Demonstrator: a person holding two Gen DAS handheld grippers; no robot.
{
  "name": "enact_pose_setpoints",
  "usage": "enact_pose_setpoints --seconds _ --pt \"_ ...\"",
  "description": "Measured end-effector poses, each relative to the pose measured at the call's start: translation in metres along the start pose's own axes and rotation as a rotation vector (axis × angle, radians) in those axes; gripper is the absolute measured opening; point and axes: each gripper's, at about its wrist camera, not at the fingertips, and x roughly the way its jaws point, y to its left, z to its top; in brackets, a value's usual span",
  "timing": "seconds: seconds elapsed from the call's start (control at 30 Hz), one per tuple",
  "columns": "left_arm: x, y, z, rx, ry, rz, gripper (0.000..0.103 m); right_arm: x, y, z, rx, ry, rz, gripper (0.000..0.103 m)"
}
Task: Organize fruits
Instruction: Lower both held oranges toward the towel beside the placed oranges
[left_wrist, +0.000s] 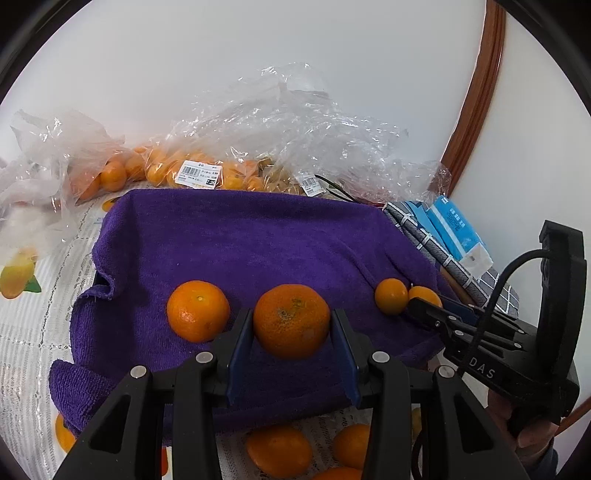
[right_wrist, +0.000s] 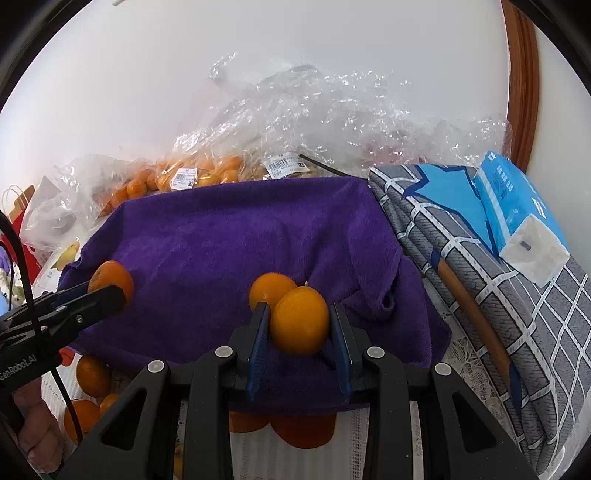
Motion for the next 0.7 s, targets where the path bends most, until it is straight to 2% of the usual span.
enact_pose_setpoints --seconds 0.7 --pt "0.0077 -0.0018 -0.0009 0.007 0.033 0.005 0.04 0.0005 0.0022 -0.0013 -0.019 0.018 -0.02 0.033"
